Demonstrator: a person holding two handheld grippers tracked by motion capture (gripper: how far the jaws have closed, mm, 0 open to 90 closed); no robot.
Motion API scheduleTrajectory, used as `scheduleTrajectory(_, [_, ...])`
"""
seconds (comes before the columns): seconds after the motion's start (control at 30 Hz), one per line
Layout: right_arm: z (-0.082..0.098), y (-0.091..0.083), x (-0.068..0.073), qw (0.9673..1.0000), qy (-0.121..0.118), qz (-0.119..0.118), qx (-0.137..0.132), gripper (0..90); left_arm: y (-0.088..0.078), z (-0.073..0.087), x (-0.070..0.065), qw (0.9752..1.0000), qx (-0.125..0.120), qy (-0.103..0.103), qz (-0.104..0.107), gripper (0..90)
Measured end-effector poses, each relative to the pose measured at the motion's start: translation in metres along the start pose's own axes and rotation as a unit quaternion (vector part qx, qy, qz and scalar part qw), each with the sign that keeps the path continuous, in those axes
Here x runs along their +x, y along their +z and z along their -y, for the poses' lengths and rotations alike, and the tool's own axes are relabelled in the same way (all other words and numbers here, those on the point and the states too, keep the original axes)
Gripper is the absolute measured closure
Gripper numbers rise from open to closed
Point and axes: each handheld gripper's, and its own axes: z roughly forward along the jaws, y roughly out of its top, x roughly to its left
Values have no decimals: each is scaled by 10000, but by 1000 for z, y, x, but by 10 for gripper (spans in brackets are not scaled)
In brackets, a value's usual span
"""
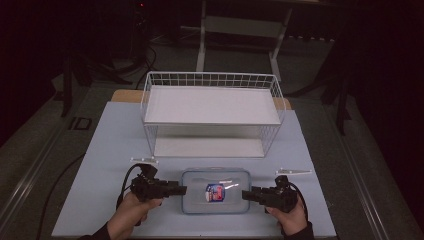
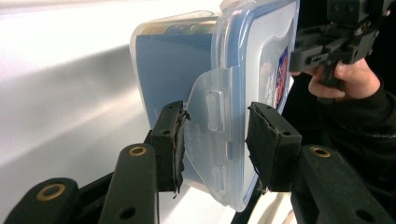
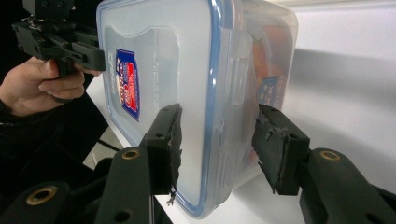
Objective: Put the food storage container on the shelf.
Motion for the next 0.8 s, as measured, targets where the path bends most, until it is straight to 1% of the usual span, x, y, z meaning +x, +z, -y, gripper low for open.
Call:
scheduleTrajectory(0.03, [-5, -1, 2, 10000, -59, 7, -50, 524, -1, -2, -1, 10000, -52, 2, -5, 566])
scheduleTrajectory(0.1, [-7, -1, 3, 9999, -80, 13, -58, 525, -4, -6, -1, 9999, -148, 34, -26, 566])
scheduleTrajectory(0.2, [-15, -2, 6, 9998, -164, 59, -137, 524, -7, -12, -2, 9994, -298, 115, -104, 564])
scheduleTrajectory(0.23, [-20, -1, 6, 9996, -176, 55, -201, 524, -10, -15, -2, 9991, -378, 160, -144, 563])
scheduleTrajectory(0.27, [-20, -1, 6, 9996, -176, 55, -201, 524, -10, -15, -2, 9991, -378, 160, -144, 562])
scheduleTrajectory(0.3, [-24, 1, 6, 9995, -193, 50, -240, 524, -11, -18, -1, 9989, -421, 158, -165, 562])
scheduleTrajectory(0.4, [-28, 2, 5, 9995, -175, 41, -264, 524, -13, -24, 0, 9981, -544, 174, -212, 561])
scheduleTrajectory(0.5, [-41, 2, 6, 9991, -238, 70, -352, 524, -15, -31, 1, 9970, -701, 177, -264, 557])
scheduleTrajectory(0.53, [-41, 2, 6, 9991, -238, 70, -352, 524, -15, -33, 1, 9967, -748, 176, -275, 557])
scheduleTrajectory(0.57, [-48, 1, 6, 9988, -275, 98, -386, 523, -15, -36, 1, 9965, -760, 203, -279, 557])
scheduleTrajectory(0.6, [-48, 1, 6, 9988, -275, 98, -386, 523, -15, -38, 1, 9962, -801, 185, -284, 557])
scheduleTrajectory(0.63, [-54, 1, 5, 9987, -277, 113, -419, 522, -15, -40, 2, 9959, -833, 194, -283, 557])
scheduleTrajectory(0.67, [-54, 1, 5, 9987, -277, 113, -419, 522, -14, -41, 2, 9957, -856, 183, -295, 557])
scheduleTrajectory(0.7, [-60, 1, 2, 9986, -271, 124, -439, 520, -14, -43, 2, 9953, -895, 183, -314, 557])
scheduleTrajectory(0.8, [-64, 0, 0, 9984, -283, 141, -471, 518, -10, -45, 2, 9946, -962, 185, -339, 557])
